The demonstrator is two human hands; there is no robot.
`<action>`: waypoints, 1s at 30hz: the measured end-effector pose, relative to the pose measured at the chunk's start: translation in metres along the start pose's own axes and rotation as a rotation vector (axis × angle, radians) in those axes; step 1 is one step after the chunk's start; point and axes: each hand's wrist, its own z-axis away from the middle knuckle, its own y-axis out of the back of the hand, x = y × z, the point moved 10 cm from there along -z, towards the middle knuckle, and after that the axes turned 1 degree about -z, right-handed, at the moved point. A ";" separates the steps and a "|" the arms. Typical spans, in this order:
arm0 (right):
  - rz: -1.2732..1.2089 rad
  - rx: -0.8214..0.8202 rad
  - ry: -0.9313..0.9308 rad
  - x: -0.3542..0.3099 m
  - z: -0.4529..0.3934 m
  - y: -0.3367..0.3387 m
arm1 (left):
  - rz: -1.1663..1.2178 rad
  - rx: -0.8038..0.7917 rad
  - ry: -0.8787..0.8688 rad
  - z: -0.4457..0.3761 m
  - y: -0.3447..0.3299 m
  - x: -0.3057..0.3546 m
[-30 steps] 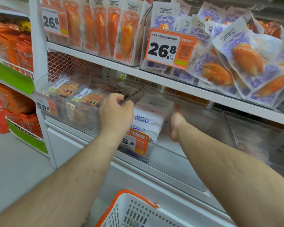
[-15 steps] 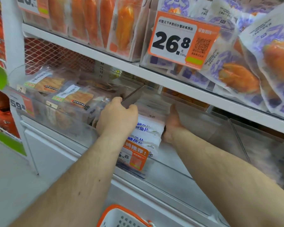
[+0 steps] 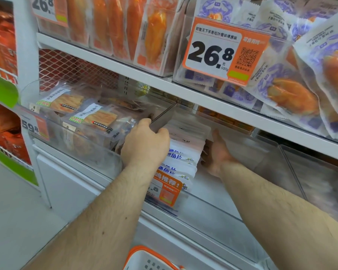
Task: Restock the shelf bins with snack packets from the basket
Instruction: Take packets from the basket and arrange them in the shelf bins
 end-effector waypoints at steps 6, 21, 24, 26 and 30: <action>-0.101 0.109 0.087 -0.012 -0.009 0.009 | 0.038 -0.014 -0.008 0.000 0.001 -0.005; -0.138 0.005 -0.102 0.000 0.029 -0.016 | 0.095 -0.036 0.024 0.001 0.003 -0.006; -0.191 0.089 -0.142 0.008 0.036 -0.007 | 0.138 -0.052 0.030 0.000 0.002 -0.008; -0.183 -0.018 -0.168 0.010 0.047 -0.032 | 0.146 -0.054 0.033 -0.001 0.003 -0.009; -0.213 -0.057 -0.227 0.017 0.057 -0.037 | 0.170 -0.071 0.035 0.000 0.002 -0.008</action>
